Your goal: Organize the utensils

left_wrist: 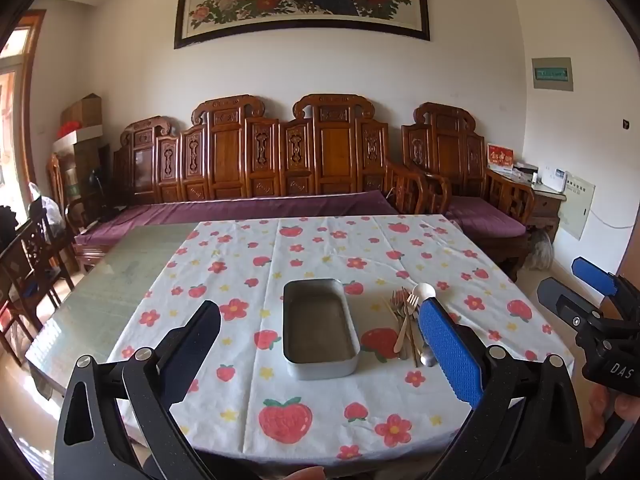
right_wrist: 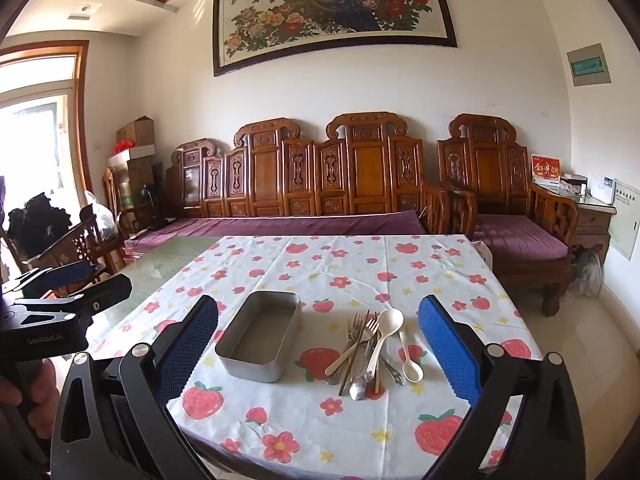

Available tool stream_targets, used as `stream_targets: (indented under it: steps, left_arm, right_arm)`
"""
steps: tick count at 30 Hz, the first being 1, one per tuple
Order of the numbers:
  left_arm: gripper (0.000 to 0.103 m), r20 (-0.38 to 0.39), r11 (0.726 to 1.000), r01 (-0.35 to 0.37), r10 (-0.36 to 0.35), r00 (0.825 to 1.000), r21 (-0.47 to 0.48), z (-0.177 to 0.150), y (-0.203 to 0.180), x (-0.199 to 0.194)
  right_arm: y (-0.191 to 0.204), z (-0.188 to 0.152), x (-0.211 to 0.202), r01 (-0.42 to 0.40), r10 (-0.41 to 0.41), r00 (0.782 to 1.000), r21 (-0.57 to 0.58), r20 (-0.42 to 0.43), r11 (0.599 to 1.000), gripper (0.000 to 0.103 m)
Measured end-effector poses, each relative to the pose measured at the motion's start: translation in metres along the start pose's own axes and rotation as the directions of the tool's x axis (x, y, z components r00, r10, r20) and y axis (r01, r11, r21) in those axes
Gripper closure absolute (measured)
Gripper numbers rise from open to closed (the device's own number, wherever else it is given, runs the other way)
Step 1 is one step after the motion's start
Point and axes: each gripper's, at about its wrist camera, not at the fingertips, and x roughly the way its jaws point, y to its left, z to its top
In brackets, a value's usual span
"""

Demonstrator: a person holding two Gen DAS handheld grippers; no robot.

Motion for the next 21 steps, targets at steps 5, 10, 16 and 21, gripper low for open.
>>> stream_targets:
  steps: [5,10,16,21]
  left_arm:
    - [0.006,0.004,1.000,0.003,-0.003,1.000,-0.004,0.0000,0.0003,-0.0001]
    - [0.007,0.005,1.000,0.001,-0.001,1.000,-0.003,0.0000,0.0003,0.0000]
    - [0.006,0.008,1.000,0.001,-0.001,1.000,-0.002,0.0001,0.0002,-0.0003]
    - [0.006,0.008,1.000,0.000,0.000,1.000,-0.002,0.0002,0.0001,0.0001]
  right_arm:
    - [-0.0006,-0.0002,-0.0002,0.000,0.000,1.000,0.002,0.003,1.000,0.003]
    - [-0.0011,-0.0005,-0.0002,-0.001,0.001,1.000,0.002,0.002,1.000,0.003]
    - [-0.0013,0.0000,-0.0009,-0.002,0.002,1.000,0.004,0.002,1.000,0.003]
    - [-0.0017,0.0003,-0.0012,-0.002,0.002,1.000,0.006,0.002,1.000,0.003]
